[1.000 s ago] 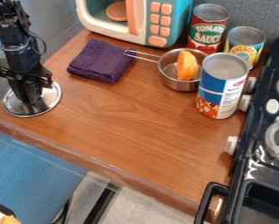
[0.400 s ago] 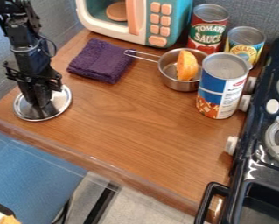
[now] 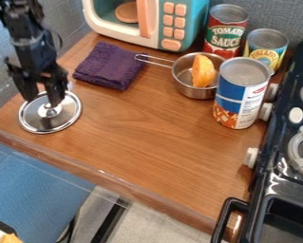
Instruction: Take the lid and place it on the left side of the table
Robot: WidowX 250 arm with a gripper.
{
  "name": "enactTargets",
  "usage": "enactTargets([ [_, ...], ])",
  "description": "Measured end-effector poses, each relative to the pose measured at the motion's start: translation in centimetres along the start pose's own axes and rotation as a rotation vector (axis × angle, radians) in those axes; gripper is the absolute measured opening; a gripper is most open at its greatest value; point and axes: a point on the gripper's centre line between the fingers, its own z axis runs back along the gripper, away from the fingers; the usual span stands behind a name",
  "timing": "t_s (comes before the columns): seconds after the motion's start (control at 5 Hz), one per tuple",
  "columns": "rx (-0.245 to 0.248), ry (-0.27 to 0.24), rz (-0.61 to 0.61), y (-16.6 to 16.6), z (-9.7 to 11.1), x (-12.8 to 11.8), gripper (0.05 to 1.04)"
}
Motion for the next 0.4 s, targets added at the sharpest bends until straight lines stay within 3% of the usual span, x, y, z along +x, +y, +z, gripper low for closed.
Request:
enactTargets([
  [0.2, 0.007, -0.075, -0.012, -0.10, 3.00, 0.42, 1.011],
  [0.4, 0.011, -0.082, -0.014, 0.25, 3.75, 0.12, 1.007],
])
